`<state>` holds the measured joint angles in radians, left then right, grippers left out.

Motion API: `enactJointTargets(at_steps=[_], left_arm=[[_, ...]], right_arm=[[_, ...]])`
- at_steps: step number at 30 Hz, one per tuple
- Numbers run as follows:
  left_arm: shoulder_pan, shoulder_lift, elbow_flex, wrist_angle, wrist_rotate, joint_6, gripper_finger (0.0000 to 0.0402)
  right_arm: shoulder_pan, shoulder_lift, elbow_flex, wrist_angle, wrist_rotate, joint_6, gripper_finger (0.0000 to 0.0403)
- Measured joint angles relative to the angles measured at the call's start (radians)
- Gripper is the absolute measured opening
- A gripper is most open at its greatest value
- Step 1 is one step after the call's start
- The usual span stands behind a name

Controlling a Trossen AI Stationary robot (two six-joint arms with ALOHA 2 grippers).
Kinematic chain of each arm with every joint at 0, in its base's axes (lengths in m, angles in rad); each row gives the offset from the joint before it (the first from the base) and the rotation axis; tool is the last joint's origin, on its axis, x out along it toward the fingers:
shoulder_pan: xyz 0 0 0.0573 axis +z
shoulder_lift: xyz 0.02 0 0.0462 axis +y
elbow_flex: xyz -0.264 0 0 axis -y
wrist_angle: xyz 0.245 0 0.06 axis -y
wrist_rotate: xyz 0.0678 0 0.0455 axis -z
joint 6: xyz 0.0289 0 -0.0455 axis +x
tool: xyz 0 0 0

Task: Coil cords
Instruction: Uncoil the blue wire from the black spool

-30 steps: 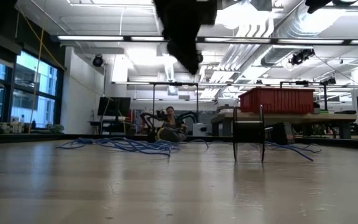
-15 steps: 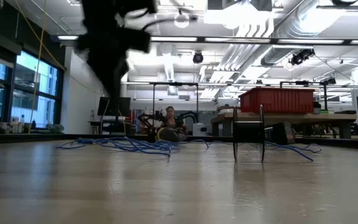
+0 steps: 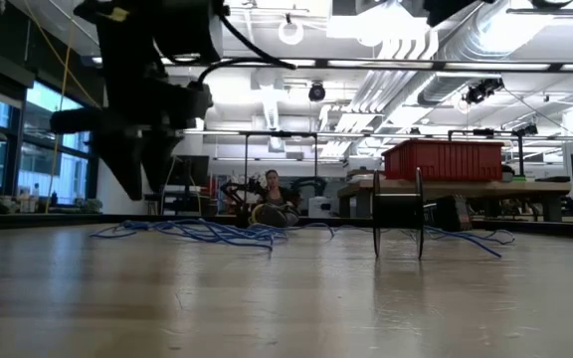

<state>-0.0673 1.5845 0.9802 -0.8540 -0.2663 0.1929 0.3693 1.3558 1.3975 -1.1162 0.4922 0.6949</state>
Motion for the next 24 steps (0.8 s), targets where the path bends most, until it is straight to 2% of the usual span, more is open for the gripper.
enactJointTargets(at_steps=[3,8,13,20,24], left_arm=[[0.034,0.001,-0.049,0.013,0.015,0.068,0.0188],[0.089,0.0,-0.065,0.029,0.002,0.074,0.0188],[0.131,0.0,-0.065,0.107,0.091,0.164,0.0184],[0.198,0.022,-0.067,0.065,0.171,0.202,0.0137],[0.223,0.022,-0.103,0.102,0.188,0.203,0.0116]], right_arm=[[-0.028,0.018,0.0,0.031,-0.024,0.002,0.0149],[-0.057,0.02,0.0,0.07,-0.025,0.022,0.0149],[-0.076,0.02,0.0,0.093,-0.038,0.022,0.0149],[-0.082,0.02,0.0,0.092,-0.052,0.019,0.0149],[-0.082,0.02,0.0,0.089,-0.051,0.005,0.0149]])
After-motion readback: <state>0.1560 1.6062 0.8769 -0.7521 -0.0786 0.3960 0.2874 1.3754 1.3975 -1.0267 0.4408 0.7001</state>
